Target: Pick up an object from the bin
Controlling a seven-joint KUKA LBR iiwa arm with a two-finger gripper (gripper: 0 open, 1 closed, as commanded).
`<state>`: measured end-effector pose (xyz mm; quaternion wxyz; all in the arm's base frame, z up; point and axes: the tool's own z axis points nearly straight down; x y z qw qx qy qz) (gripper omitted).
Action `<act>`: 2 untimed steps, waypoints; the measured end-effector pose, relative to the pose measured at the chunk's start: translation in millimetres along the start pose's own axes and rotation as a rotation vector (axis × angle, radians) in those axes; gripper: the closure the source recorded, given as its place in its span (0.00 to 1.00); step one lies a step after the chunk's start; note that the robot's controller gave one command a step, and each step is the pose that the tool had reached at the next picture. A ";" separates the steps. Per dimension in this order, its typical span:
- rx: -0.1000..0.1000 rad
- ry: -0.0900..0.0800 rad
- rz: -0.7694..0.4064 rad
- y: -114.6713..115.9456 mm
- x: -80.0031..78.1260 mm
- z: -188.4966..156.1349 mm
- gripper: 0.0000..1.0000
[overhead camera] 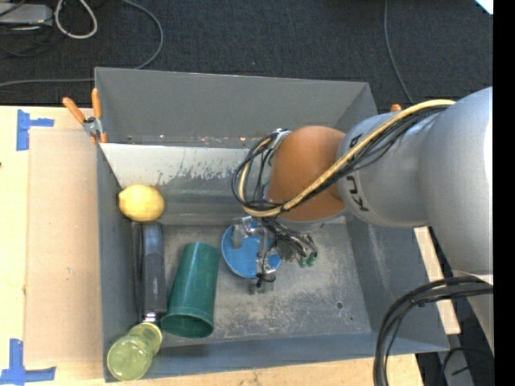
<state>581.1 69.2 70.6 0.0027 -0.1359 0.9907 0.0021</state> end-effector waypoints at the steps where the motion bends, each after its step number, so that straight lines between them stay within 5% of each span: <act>1: -0.004 0.016 -0.090 4.1 12.4 -2.0 1.00; 2: -0.004 0.016 -0.089 4.1 12.5 -2.4 1.00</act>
Offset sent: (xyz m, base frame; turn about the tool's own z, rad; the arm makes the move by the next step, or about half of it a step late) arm 0.0000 0.0000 0.0000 0.0000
